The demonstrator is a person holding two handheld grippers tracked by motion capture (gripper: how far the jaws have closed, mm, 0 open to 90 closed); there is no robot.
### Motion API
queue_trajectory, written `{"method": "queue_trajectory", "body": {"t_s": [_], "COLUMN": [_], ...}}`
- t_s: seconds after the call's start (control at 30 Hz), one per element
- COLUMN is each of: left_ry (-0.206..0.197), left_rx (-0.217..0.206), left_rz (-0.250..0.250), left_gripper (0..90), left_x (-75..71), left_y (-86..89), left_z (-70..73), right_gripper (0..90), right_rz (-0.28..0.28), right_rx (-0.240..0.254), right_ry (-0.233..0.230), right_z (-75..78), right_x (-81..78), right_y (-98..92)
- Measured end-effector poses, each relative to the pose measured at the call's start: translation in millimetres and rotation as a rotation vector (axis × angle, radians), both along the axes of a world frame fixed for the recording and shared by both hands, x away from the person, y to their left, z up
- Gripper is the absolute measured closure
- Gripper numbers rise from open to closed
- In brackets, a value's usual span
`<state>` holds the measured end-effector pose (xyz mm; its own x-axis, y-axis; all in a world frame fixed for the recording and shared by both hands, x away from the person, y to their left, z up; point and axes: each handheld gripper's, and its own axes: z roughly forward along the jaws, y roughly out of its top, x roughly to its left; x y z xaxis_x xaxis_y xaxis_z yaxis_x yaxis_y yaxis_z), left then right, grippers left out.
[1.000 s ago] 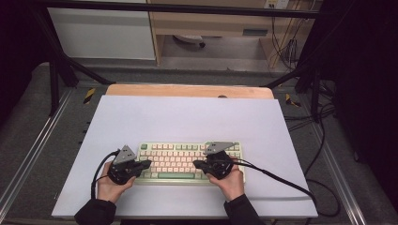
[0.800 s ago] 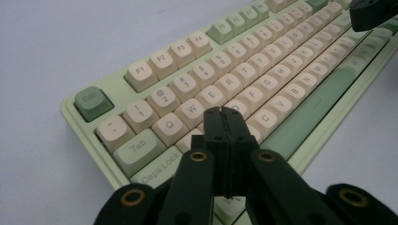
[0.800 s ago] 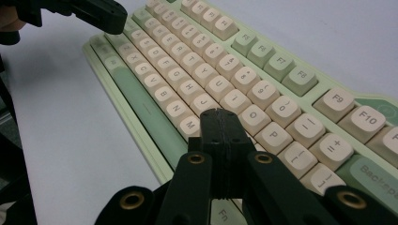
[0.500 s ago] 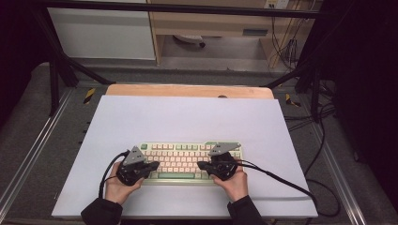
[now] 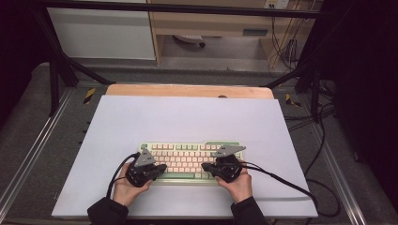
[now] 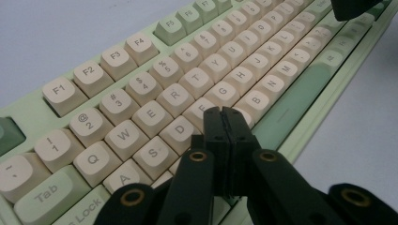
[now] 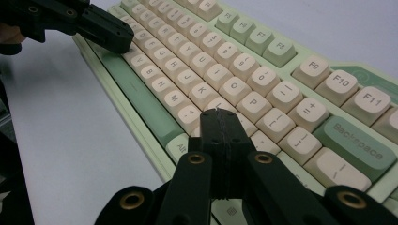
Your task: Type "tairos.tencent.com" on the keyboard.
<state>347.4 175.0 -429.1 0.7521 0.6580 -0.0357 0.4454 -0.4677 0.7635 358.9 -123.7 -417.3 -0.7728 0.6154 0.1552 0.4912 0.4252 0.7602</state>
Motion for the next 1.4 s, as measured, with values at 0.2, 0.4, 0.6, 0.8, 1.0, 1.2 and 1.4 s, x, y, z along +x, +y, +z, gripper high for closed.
{"method": "queue_trajectory", "body": {"t_s": [0.2,0.4,0.6,0.8,1.0,1.2,1.4], "left_ry": [-0.003,-0.012,-0.016,-0.027,-0.029,-0.027,-0.024], "left_rx": [0.01,0.004,-0.007,-0.029,-0.029,-0.025,-0.023], "left_rz": [-0.002,-0.004,0.007,0.018,0.028,0.033,0.04], "left_gripper": [89.6,89.6,89.7,89.6,89.6,89.6,89.5], "left_x": [0.1,-2.0,-3.8,-5.1,-3.3,0.0,3.7], "left_y": [-1.7,1.0,8.8,16.1,20.3,19.9,18.2], "left_z": [-3.1,0.5,3.5,10.0,14.3,17.0,18.3], "right_gripper": [90.0,90.0,90.0,90.0,90.0,90.0,90.0], "right_rz": [-0.009,-0.006,-0.006,-0.007,-0.008,-0.009,-0.007], "right_rx": [0.009,0.007,0.008,0.005,0.005,0.002,0.001], "right_ry": [-0.005,0.0,0.0,0.006,0.006,0.008,0.008], "right_z": [-0.3,-1.7,-2.3,-3.3,-3.9,-3.3,-3.0], "right_x": [-0.8,-0.9,-0.9,-0.7,-0.5,-0.5,-0.5], "right_y": [-4.8,-4.2,-5.9,-5.6,-5.3,-5.6,-5.8]}}
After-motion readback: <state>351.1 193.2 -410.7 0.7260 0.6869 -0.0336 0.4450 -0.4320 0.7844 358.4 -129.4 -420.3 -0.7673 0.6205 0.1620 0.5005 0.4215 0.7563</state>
